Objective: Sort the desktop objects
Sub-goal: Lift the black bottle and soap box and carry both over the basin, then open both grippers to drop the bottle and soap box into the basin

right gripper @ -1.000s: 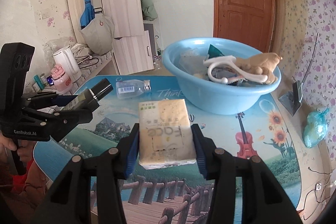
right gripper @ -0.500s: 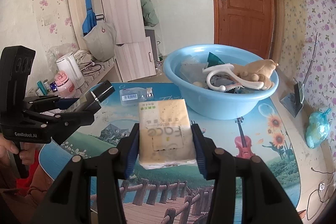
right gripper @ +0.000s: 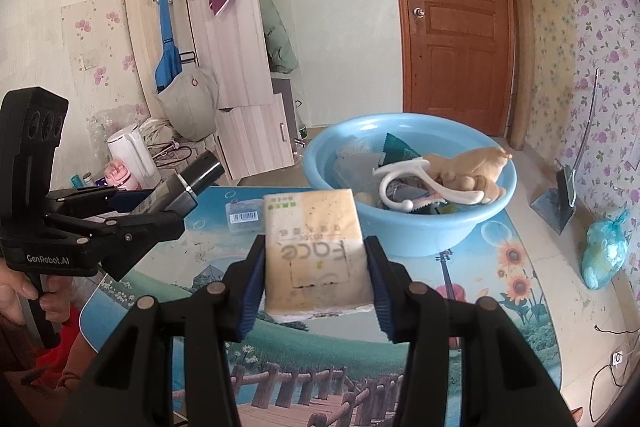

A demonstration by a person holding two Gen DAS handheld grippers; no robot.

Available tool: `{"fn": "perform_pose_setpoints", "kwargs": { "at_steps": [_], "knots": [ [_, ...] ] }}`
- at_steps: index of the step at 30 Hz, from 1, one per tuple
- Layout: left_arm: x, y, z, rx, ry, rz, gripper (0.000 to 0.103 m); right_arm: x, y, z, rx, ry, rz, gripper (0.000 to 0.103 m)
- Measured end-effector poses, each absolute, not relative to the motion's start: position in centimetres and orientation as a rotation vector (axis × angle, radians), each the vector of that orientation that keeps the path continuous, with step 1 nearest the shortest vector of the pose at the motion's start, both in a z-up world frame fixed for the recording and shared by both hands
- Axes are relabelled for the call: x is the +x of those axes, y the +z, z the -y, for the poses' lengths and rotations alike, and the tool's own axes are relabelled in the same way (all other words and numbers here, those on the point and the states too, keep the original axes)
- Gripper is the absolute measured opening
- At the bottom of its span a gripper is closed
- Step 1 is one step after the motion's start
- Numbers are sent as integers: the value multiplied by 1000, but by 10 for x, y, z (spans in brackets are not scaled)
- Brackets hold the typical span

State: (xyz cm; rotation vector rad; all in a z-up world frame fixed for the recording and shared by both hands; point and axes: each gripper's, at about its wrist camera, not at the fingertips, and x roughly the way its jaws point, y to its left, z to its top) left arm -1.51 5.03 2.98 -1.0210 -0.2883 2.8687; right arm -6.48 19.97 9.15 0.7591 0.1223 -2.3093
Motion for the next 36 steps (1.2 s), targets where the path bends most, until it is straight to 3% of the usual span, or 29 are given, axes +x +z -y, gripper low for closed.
{"fn": "perform_pose_setpoints", "kwargs": {
  "at_steps": [32, 36],
  "knots": [
    [-203, 35, -91, -997, 2748, 131, 61, -195, 108, -224, 710, -2452, -35, 46],
    [-207, 38, -86, -955, 2744, 156, 65, -210, 106, -223, 736, -2462, -31, 46]
  ]
}}
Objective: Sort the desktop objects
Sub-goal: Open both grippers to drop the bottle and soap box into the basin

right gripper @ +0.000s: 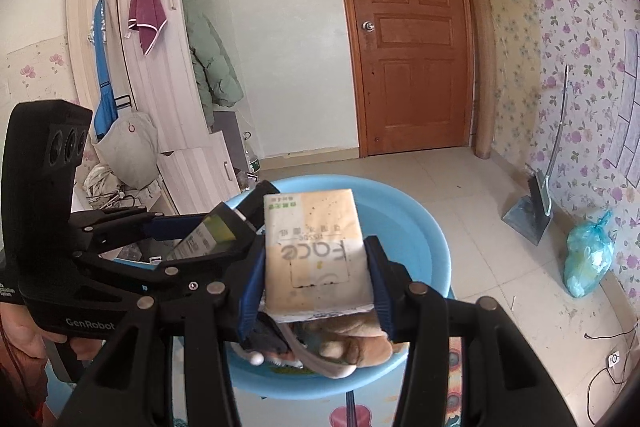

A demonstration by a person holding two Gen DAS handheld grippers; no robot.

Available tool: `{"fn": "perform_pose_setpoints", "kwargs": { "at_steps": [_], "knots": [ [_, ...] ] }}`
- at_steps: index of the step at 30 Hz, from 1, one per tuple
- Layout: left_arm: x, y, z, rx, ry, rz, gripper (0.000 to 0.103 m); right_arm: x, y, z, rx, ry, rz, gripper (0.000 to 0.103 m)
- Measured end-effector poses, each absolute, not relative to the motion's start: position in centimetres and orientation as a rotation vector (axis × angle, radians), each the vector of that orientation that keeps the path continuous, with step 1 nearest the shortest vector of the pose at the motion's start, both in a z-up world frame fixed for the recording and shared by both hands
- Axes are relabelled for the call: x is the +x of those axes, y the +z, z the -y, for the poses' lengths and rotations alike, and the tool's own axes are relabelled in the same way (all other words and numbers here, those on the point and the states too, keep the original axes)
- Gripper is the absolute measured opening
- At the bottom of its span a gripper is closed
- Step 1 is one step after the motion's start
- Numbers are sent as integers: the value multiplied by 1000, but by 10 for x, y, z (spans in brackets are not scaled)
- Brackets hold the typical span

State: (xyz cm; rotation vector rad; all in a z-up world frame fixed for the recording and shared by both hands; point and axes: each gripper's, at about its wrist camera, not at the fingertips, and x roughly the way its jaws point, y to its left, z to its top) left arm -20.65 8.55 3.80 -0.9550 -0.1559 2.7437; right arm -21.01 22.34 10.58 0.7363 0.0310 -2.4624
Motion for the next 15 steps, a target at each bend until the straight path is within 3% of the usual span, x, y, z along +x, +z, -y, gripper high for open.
{"fn": "perform_pose_setpoints", "kwargs": {
  "at_steps": [2, 15],
  "knots": [
    [-204, 42, -83, -929, 2751, 150, 73, -214, 104, -223, 747, -2461, -27, 48],
    [-151, 34, -44, -964, 2830, 193, 76, -195, 108, -201, 754, -2483, -101, 48]
  ]
}}
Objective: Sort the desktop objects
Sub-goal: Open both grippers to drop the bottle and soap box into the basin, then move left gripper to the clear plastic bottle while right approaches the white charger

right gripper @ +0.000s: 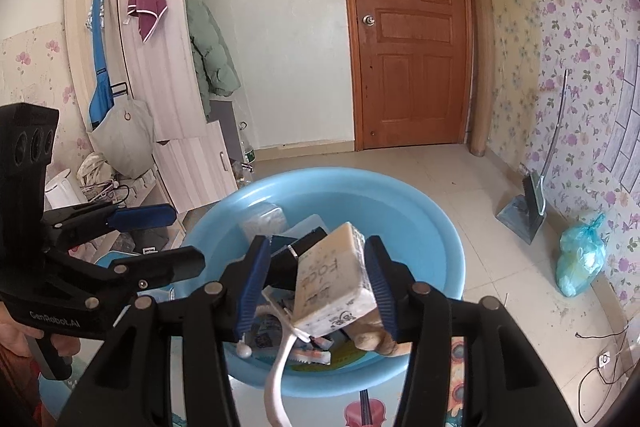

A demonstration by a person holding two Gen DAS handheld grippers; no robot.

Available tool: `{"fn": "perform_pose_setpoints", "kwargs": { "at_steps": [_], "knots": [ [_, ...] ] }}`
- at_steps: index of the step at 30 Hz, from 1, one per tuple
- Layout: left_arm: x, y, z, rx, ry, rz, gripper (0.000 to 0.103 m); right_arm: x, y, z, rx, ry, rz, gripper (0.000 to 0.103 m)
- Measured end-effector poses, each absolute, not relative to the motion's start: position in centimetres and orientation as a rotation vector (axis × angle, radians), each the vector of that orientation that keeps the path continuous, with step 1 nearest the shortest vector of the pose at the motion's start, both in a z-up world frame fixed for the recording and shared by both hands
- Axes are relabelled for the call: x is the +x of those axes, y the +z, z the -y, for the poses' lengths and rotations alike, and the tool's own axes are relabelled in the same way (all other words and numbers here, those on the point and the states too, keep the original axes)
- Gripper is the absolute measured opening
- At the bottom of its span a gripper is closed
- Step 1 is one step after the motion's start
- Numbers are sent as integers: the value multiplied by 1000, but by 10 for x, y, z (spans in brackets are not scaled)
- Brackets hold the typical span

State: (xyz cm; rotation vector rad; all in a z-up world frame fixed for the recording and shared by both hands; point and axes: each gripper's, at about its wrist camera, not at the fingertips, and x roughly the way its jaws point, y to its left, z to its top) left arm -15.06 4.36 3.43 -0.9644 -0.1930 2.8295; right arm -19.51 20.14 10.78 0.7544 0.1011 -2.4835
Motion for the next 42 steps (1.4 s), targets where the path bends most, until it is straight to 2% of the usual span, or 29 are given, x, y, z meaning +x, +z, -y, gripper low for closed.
{"fn": "perform_pose_setpoints", "kwargs": {
  "at_steps": [8, 11, 19, 35, 42],
  "knots": [
    [-105, 7, -16, -1068, 2874, 226, 80, -167, 115, -190, 720, -2486, -127, 49],
    [-93, -3, -9, -1109, 2892, 227, 86, -155, 113, -180, 724, -2462, -138, 49],
    [-67, -27, 10, -1215, 2917, 221, 89, -118, 100, -148, 747, -2352, -187, 49],
    [-60, -65, 32, -1353, 2863, 251, 90, -99, 50, -109, 929, -2245, -247, 49],
    [-83, -69, 29, -1370, 2831, 154, 90, -111, 34, -112, 985, -2249, -267, 49]
  ]
}}
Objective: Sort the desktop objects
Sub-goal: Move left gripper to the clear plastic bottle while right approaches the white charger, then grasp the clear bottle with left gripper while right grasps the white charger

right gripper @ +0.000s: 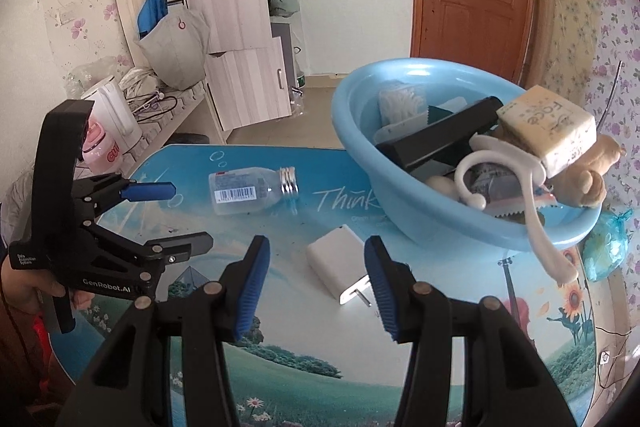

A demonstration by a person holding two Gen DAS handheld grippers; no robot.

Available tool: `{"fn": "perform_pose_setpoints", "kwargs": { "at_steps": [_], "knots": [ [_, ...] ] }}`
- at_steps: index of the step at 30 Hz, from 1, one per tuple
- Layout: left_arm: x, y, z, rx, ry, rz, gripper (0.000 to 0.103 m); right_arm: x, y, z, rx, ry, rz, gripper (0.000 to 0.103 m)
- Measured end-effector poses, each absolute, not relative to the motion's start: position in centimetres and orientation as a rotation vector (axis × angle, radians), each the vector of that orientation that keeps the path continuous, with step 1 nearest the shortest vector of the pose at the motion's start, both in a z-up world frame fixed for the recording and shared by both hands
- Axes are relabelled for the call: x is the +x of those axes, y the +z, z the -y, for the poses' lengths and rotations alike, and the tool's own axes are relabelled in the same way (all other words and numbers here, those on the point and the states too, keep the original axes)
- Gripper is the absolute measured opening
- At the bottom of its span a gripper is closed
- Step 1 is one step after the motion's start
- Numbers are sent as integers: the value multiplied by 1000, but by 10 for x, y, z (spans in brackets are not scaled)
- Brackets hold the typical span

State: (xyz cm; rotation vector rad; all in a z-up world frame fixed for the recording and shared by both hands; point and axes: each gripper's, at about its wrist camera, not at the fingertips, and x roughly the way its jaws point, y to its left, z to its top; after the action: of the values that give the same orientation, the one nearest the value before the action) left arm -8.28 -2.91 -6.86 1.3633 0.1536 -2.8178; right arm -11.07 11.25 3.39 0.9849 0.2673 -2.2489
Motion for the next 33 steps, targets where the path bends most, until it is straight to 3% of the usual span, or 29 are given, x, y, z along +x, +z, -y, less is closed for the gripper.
{"fn": "perform_pose_setpoints", "kwargs": {
  "at_steps": [3, 5, 10, 11, 12, 13, 15, 21, 22, 23, 33],
  "knots": [
    [-98, -73, 24, 1418, -2809, -66, 90, -117, 26, -113, 1019, -2236, -275, 50],
    [-105, -73, 22, 1430, -2814, -21, 90, -119, 21, -112, 1018, -2231, -289, 61],
    [-119, -73, 18, 1439, -2838, 3, 90, -130, 11, -107, 1037, -2183, -345, 63],
    [-121, -73, 18, 1441, -2846, -2, 84, -132, 10, -106, 1046, -2171, -348, 63],
    [-122, -74, 18, 1448, -2848, -7, 66, -133, 8, -106, 1047, -2167, -351, 63],
    [-123, -76, 18, 1456, -2844, -7, 55, -134, 7, -106, 1046, -2163, -356, 63],
    [-122, -75, 18, 1447, -2852, -10, 42, -137, 5, -106, 1048, -2150, -361, 63],
    [-111, -71, 17, 1450, -2861, -24, 42, -141, 1, -110, 1080, -2124, -348, 62],
    [-107, -70, 17, 1442, -2863, -38, 42, -139, 2, -110, 1077, -2123, -345, 59],
    [-104, -68, 17, 1436, -2865, -51, 42, -138, 2, -111, 1073, -2127, -350, 46],
    [-65, -62, 2, 1452, -2856, -81, 41, -112, 4, -117, 1079, -2130, -352, 42]
  ]
}}
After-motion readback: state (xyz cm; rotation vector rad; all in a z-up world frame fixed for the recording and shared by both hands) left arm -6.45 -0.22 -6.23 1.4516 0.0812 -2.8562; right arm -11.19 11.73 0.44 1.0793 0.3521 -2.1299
